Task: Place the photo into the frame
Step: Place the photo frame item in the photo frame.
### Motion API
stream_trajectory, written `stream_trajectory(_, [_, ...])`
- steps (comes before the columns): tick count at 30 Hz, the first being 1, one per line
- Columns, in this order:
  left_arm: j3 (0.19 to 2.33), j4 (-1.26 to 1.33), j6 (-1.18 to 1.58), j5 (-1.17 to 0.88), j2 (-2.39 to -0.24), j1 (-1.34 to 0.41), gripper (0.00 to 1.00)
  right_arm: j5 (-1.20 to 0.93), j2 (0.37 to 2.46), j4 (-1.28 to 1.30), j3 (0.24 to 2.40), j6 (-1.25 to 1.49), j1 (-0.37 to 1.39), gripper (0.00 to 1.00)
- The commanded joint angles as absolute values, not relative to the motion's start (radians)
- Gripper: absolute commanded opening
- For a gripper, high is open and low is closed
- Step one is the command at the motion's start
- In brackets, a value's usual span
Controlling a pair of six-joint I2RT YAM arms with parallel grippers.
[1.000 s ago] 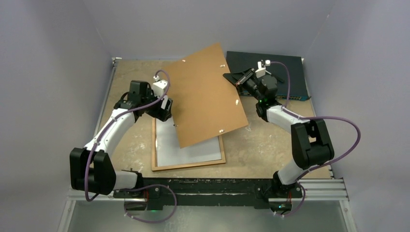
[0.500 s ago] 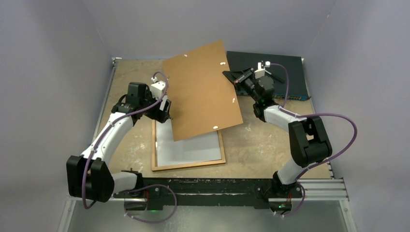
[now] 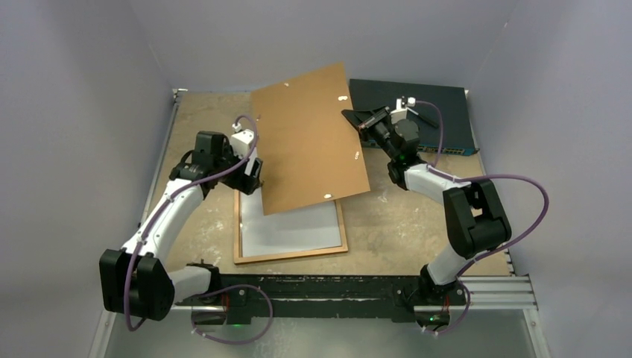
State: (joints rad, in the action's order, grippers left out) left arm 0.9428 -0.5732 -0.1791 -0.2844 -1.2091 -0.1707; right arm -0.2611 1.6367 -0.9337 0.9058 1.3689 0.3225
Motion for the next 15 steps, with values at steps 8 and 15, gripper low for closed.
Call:
stream_trajectory(8, [0.923, -0.630, -0.169, -0.410, -1.141, -0.195, 0.79, -0.057, 1.580, -1.135, 0.901, 1.465, 0.334, 0.00])
stream_trajectory(15, [0.987, -0.676, -0.208, -0.329, -1.116, -0.193, 0.80, -0.122, 1.570, -1.115, 0.862, 1.453, 0.332, 0.00])
